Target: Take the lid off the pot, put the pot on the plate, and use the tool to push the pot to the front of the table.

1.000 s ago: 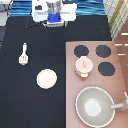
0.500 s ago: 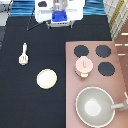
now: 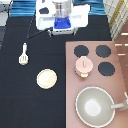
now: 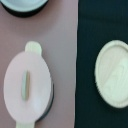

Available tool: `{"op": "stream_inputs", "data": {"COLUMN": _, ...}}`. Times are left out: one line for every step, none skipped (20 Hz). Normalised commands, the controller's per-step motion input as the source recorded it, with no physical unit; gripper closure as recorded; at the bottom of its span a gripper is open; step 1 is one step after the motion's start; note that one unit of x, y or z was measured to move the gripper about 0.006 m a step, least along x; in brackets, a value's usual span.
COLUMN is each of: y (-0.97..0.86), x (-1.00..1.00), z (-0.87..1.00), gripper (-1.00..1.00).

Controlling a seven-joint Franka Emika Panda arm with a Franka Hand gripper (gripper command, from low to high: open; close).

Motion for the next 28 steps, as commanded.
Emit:
{"op": "stream_inputs", "data": {"y": 0.63, "x": 0.8, "z": 0.07, "gripper": -1.0}}
{"op": "stream_inputs", "data": {"y": 0.69, "x": 0.74, "z": 0.0, "gripper": -1.0}}
{"op": "stream_inputs", "data": {"y": 0.74, "x": 0.65, "z": 0.0, "gripper": -1.0}}
{"op": "stream_inputs", "data": {"y": 0.81, "x": 0.53, "z": 0.0, "gripper": -1.0}}
{"op": "stream_inputs", "data": {"y": 0.83, "x": 0.49, "z": 0.0, "gripper": -1.0}}
{"op": "stream_inputs", "data": {"y": 0.86, "x": 0.41, "z": -0.01, "gripper": -1.0}}
{"op": "stream_inputs", "data": {"y": 0.88, "x": 0.37, "z": 0.0, "gripper": -1.0}}
{"op": "stream_inputs", "data": {"y": 0.89, "x": 0.35, "z": -0.03, "gripper": -1.0}}
{"op": "stream_inputs", "data": {"y": 0.89, "x": 0.35, "z": -0.03, "gripper": -1.0}}
{"op": "stream_inputs", "data": {"y": 0.91, "x": 0.33, "z": -0.07, "gripper": -1.0}}
{"op": "stream_inputs", "data": {"y": 0.91, "x": 0.31, "z": -0.11, "gripper": -1.0}}
{"op": "stream_inputs", "data": {"y": 0.93, "x": 0.27, "z": -0.16, "gripper": -1.0}}
{"op": "stream_inputs", "data": {"y": 0.95, "x": 0.2, "z": -0.2, "gripper": -1.0}}
{"op": "stream_inputs", "data": {"y": 0.93, "x": 0.12, "z": -0.21, "gripper": -1.0}}
{"op": "stream_inputs", "data": {"y": 0.9, "x": 0.08, "z": -0.23, "gripper": -1.0}}
{"op": "stream_inputs", "data": {"y": 0.81, "x": 0.13, "z": -0.24, "gripper": -1.0}}
{"op": "stream_inputs", "data": {"y": 0.72, "x": 0.2, "z": -0.26, "gripper": -1.0}}
{"op": "stream_inputs", "data": {"y": 0.61, "x": 0.37, "z": -0.25, "gripper": -1.0}}
{"op": "stream_inputs", "data": {"y": 0.53, "x": 0.44, "z": -0.26, "gripper": -1.0}}
{"op": "stream_inputs", "data": {"y": 0.39, "x": 0.49, "z": -0.28, "gripper": -1.0}}
{"op": "stream_inputs", "data": {"y": 0.33, "x": 0.49, "z": -0.31, "gripper": -1.0}}
{"op": "stream_inputs", "data": {"y": 0.23, "x": 0.5, "z": -0.33, "gripper": -1.0}}
{"op": "stream_inputs", "data": {"y": 0.17, "x": 0.45, "z": -0.41, "gripper": -1.0}}
{"op": "stream_inputs", "data": {"y": 0.11, "x": 0.45, "z": -0.4, "gripper": -1.0}}
{"op": "stream_inputs", "data": {"y": 0.09, "x": 0.45, "z": -0.42, "gripper": -1.0}}
{"op": "stream_inputs", "data": {"y": 0.04, "x": 0.45, "z": -0.45, "gripper": -1.0}}
{"op": "stream_inputs", "data": {"y": 0.0, "x": 0.5, "z": -0.42, "gripper": -1.0}}
{"op": "stream_inputs", "data": {"y": 0.0, "x": 0.51, "z": -0.41, "gripper": -1.0}}
